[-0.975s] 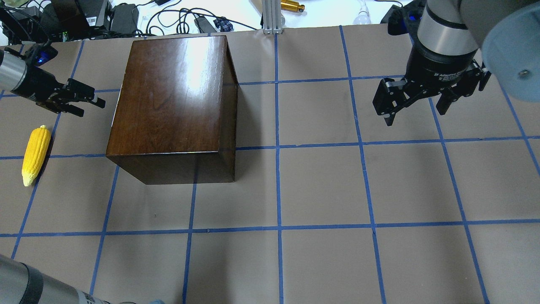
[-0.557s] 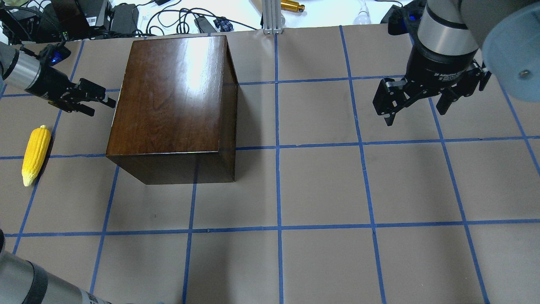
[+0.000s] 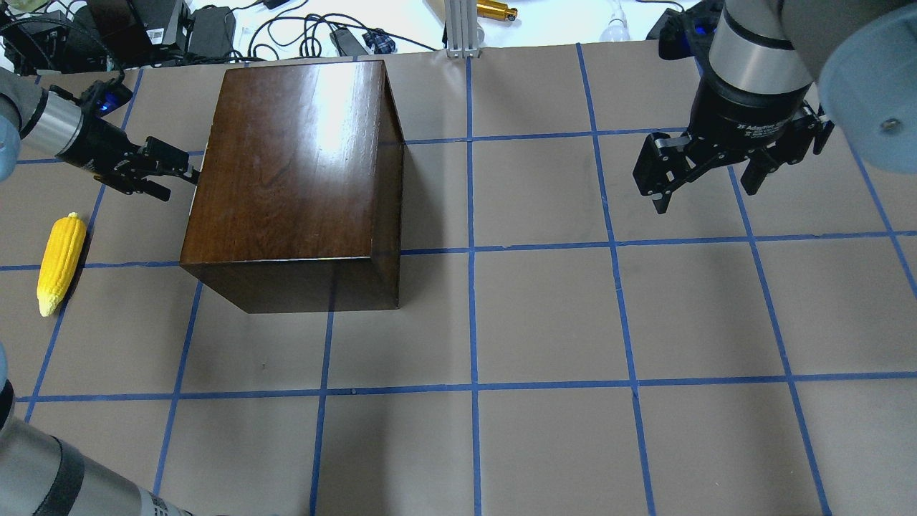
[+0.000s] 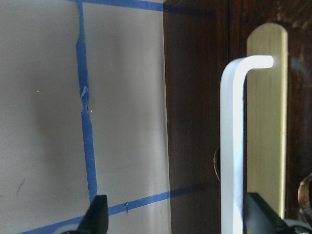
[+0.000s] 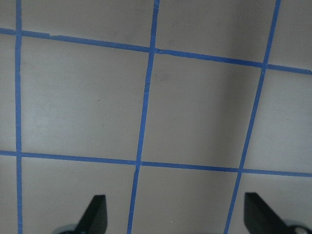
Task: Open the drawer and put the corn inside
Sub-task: 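Lower the left gripper and close it on the white drawer handle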
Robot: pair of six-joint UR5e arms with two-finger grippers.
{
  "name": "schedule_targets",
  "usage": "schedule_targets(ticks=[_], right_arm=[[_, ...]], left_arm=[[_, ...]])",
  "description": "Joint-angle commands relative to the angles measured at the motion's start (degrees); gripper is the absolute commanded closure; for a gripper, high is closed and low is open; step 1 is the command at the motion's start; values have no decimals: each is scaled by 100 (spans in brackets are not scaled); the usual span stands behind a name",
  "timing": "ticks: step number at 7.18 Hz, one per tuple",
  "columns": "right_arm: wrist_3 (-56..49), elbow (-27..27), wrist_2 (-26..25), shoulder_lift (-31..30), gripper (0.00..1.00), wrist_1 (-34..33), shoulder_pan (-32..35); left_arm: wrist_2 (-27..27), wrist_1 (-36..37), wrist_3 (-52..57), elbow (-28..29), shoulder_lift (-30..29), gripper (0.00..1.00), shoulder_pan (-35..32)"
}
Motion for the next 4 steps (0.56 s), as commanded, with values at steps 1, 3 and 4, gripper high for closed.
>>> schedule_targets(ticks=[1,3,4], right_arm=[[6,0,0,6,0,0,0],[-2,0,9,6,0,0,0],[6,0,0,6,0,0,0]], left_arm=[[9,27,7,-32,-84,0,-1],[9,36,25,-6,-146,0,-1],[27,36,33,-6,-155,0,-1]])
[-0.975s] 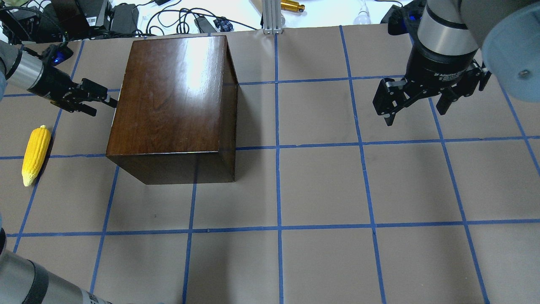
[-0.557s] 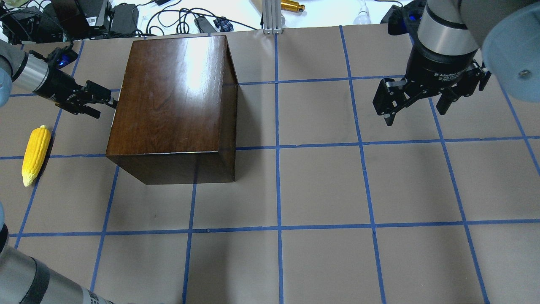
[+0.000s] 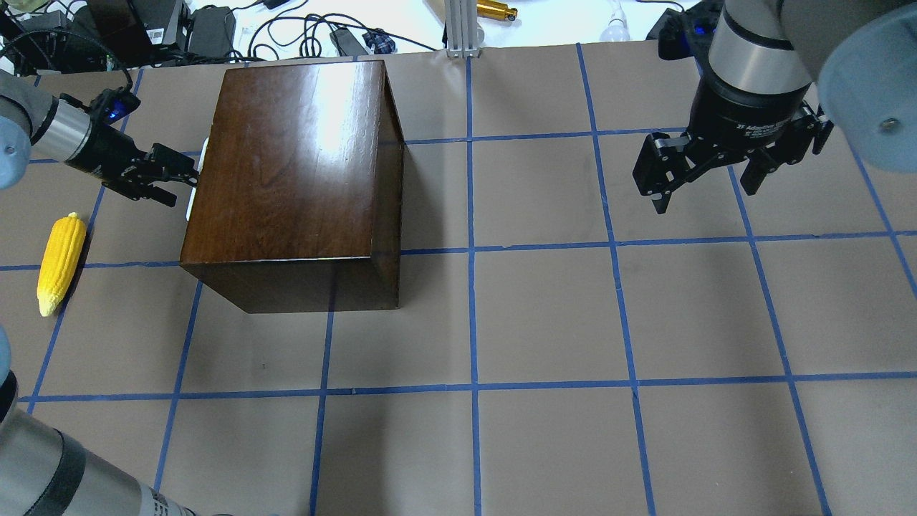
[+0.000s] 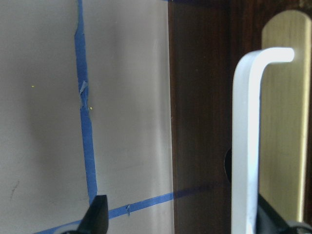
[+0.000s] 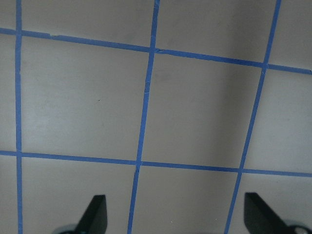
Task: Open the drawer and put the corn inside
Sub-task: 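Pull the drawer handle outward with the left gripper to open drawer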
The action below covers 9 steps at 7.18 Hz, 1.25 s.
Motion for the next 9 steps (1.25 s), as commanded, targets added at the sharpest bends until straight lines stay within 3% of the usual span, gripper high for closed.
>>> schedule_targets(ticks=[1,9], right_arm=[[6,0,-4,0,0,0,0],[6,0,-4,0,0,0,0]], left_arm=[[14,2,28,32,-39,0,9],[58,2,204,112,-65,0,369]])
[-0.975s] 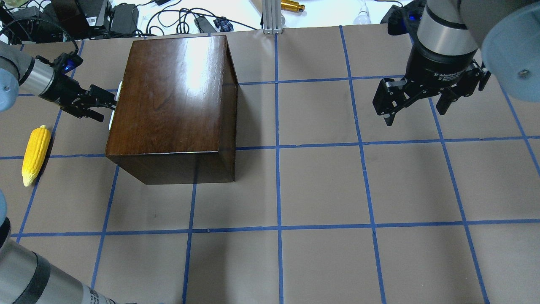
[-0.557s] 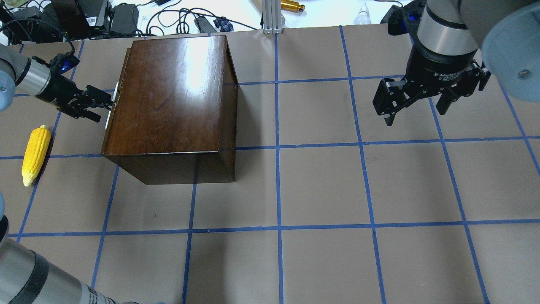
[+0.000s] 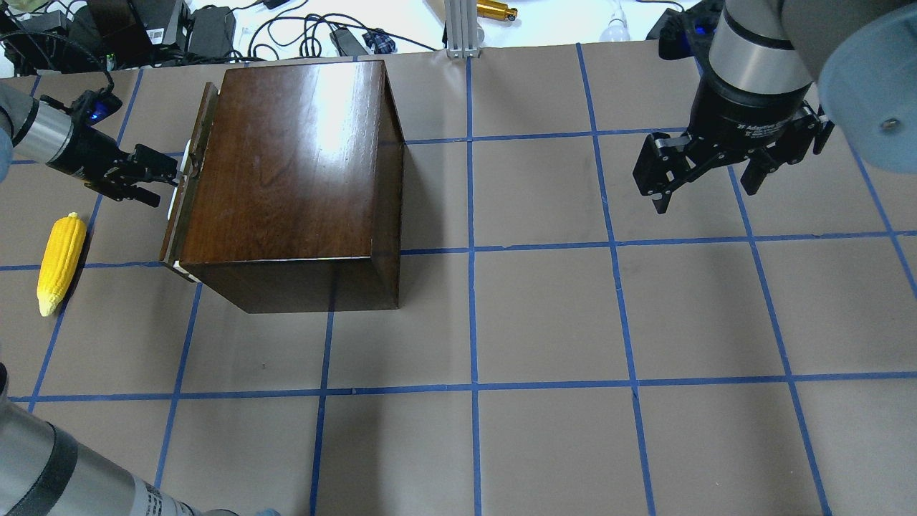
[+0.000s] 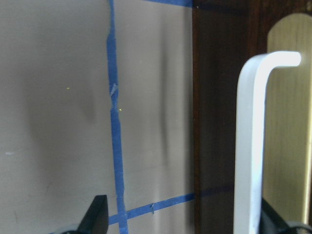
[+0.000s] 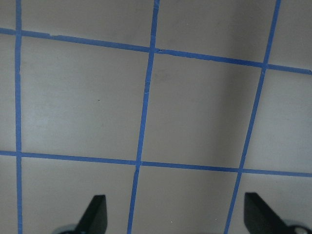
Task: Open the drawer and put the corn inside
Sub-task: 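Pull the drawer handle outward with the left gripper to open drawer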
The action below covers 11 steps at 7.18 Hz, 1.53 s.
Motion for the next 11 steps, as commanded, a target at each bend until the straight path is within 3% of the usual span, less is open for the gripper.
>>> schedule_targets(ticks=[1,11], right_arm=[[6,0,0,-7,0,0,0],[-2,0,0,-7,0,0,0]], left_arm=[[0,-4,161,-7,-9,0,103],[9,5,461,2,-17,0,692]])
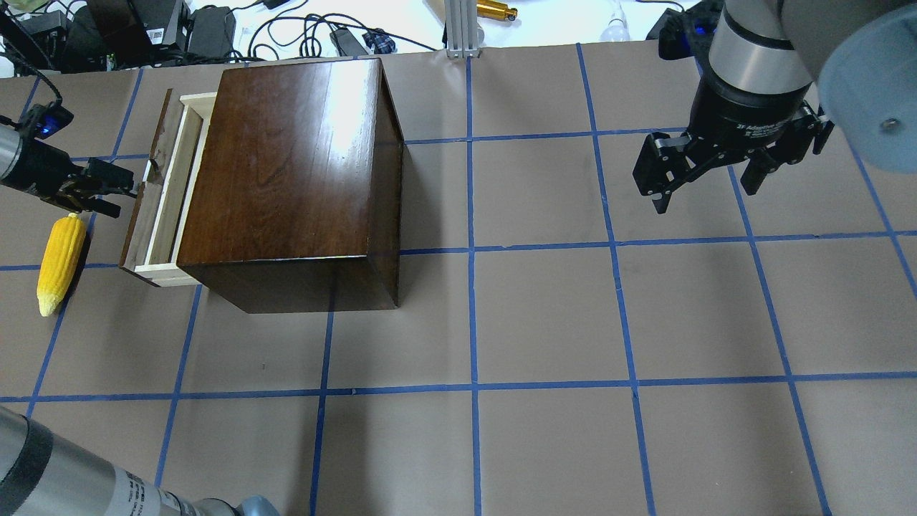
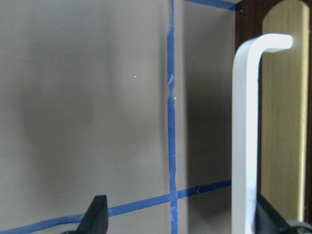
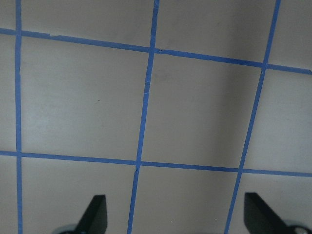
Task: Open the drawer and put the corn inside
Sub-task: 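Pull the drawer handle outward with the left gripper to open drawer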
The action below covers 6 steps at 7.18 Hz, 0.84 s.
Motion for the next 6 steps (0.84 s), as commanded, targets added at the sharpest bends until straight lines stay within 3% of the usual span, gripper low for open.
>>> schedule_targets(ticks=[1,6], right_arm=[[3,0,0,-2,0,0,0],[-6,0,0,-2,0,0,0]], left_arm=[[0,1,22,0,0,0,160],[-9,1,22,17,53,0,240]])
